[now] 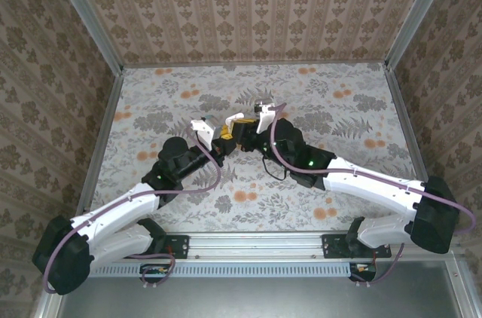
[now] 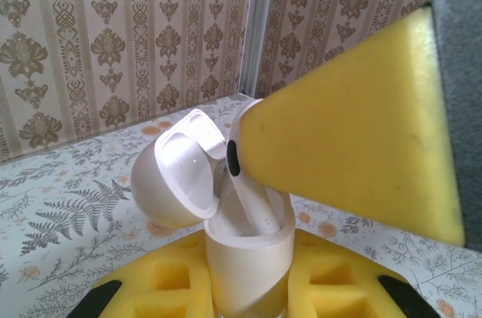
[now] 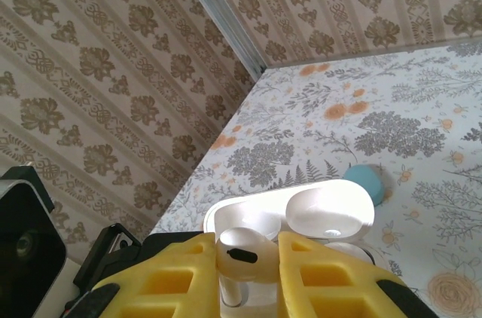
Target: Insert wireless bluetooth earbuds into charging case
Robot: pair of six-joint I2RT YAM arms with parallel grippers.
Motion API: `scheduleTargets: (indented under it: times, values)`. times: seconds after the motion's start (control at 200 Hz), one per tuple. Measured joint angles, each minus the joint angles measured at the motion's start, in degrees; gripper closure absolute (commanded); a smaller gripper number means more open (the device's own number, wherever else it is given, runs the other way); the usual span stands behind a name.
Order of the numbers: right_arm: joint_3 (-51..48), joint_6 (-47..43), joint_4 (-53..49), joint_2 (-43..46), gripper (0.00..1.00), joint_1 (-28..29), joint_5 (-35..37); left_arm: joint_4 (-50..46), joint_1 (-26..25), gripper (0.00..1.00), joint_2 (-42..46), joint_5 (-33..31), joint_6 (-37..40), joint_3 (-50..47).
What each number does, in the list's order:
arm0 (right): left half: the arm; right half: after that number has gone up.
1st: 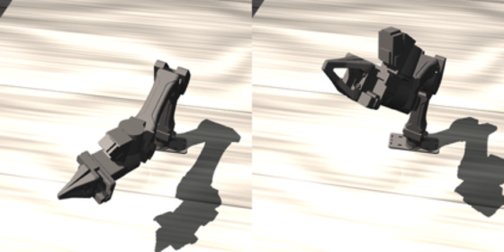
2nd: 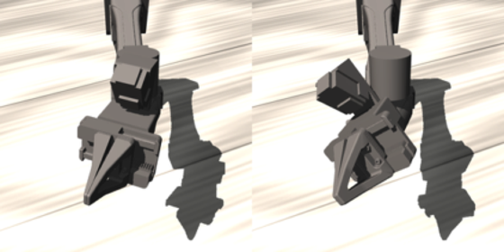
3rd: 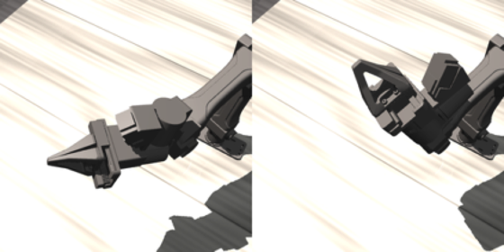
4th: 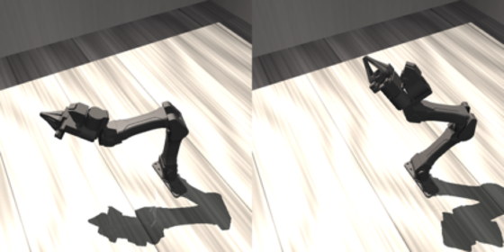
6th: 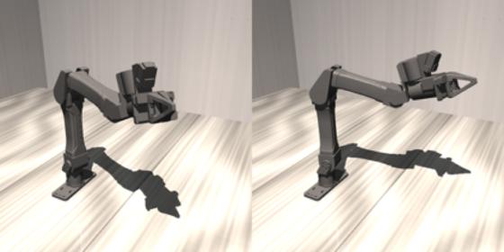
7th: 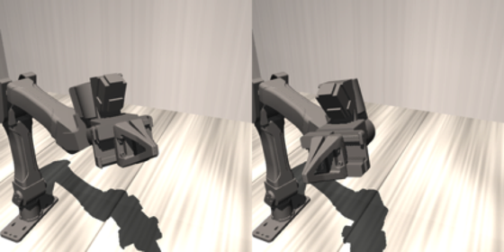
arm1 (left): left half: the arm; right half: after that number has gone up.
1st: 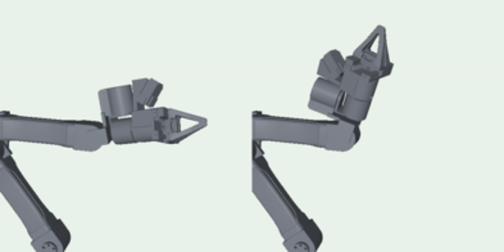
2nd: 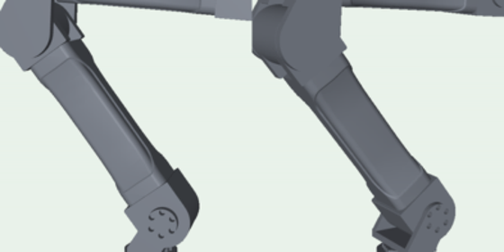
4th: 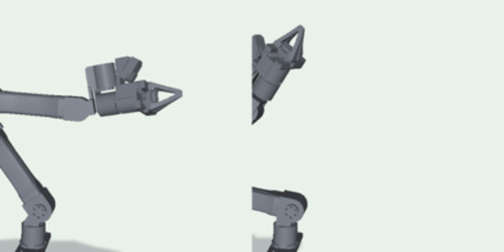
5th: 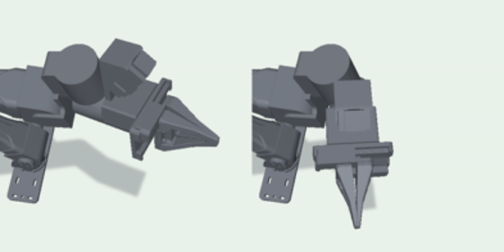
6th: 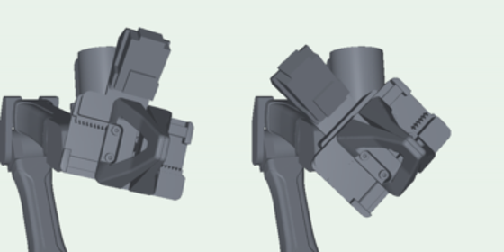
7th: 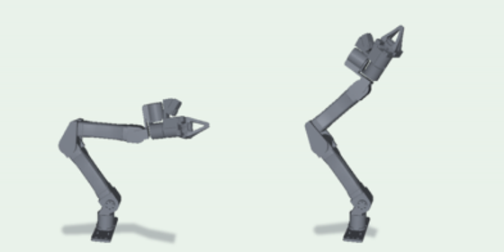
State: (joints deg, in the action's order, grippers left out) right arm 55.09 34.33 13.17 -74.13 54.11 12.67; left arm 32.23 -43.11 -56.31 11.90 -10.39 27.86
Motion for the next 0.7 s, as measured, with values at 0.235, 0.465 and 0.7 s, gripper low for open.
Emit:
scheduleTargets:
  times: [0.235,0.465,0.7]
  values:
    - [-2.2,-1.2,4.4,0.4,0.79,-0.2,-1.2,0.5,0.0,1.0,0.0,-0.3,-0.2,0.0]
    - [-3.5,-2.4,7.3,0.5,0.79,-0.6,-2.4,0.8,0.0,1.0,0.0,-0.7,-0.2,0.0]
    - [-4.2,-2.6,8.6,0.6,0.8,-0.7,-3.2,1.0,0.0,1.0,0.0,-0.9,-0.2,0.0]
